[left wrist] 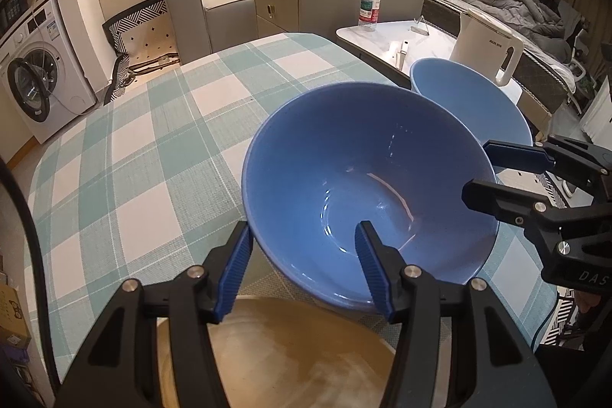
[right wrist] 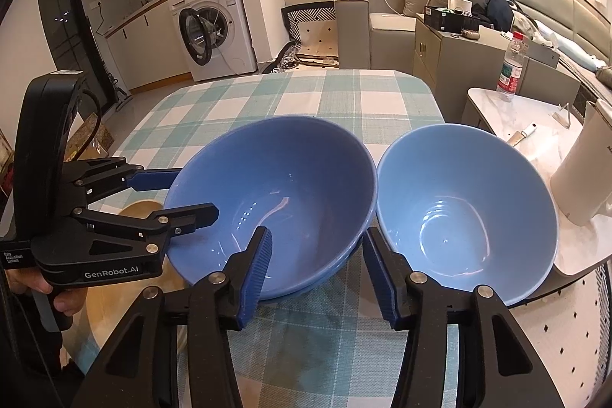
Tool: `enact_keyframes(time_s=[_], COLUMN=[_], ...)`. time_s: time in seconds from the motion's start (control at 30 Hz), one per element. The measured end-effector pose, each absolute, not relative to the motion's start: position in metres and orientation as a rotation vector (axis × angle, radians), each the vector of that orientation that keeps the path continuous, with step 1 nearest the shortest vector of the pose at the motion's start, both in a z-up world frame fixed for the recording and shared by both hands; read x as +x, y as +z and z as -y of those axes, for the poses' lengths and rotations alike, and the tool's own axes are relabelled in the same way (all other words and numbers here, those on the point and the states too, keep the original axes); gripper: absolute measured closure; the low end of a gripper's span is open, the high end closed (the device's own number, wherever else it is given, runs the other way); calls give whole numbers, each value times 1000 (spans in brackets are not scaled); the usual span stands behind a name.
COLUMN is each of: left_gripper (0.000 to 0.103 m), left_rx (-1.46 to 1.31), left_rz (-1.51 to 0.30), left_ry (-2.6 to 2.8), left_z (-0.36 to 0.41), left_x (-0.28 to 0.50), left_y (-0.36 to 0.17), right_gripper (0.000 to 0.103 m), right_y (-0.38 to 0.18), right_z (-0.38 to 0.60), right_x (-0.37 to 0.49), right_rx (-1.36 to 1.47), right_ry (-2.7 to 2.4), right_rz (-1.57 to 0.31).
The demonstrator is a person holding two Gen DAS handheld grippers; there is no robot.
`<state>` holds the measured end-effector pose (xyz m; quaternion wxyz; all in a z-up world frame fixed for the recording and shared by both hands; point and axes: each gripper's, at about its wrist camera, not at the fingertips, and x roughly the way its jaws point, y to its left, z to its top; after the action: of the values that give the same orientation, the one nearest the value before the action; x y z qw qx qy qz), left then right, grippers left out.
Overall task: Organize plates and bowls
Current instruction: 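Open both grippers to release the nested blue bowl, then move both grippers to the third blue bowl and close on its rim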
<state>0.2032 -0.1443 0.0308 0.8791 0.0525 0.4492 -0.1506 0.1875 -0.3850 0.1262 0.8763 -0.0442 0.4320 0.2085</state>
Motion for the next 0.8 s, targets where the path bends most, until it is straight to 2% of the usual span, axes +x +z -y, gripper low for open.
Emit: enact_keyframes(time_s=[0.17,0.23,0.37,0.4,0.43,0.47,0.53,0.6,0.73,0.77,0.8], left_gripper=[47,45,40,39,33,25,19,17,16,13,4], left_rx=[112,111,101,100,98,93,78,62,58,62,64], left_rz=[-935,-931,-916,-910,-904,-898,-883,-874,-861,-859,-857], left_ry=[-309,-307,-311,-312,-311,-309,-317,-331,-343,-344,-346], left_z=[144,143,140,139,139,138,136,135,136,137,138], left_x=[204,204,205,206,206,206,207,208,213,213,214], left_y=[32,34,41,43,45,47,53,58,65,66,68], right_gripper=[49,38,32,27,21,19,14,9,6,6,5], right_y=[127,128,133,134,136,138,141,144,149,150,151], right_z=[385,387,392,394,396,398,401,405,412,414,417], right_x=[188,188,188,189,189,189,190,191,193,194,194], right_rx=[-91,-86,-69,-65,-59,-49,-39,-31,-21,-17,-14], right_ry=[441,438,433,429,426,422,417,405,381,372,369], right_rz=[-900,-894,-878,-872,-867,-860,-852,-845,-830,-826,-823])
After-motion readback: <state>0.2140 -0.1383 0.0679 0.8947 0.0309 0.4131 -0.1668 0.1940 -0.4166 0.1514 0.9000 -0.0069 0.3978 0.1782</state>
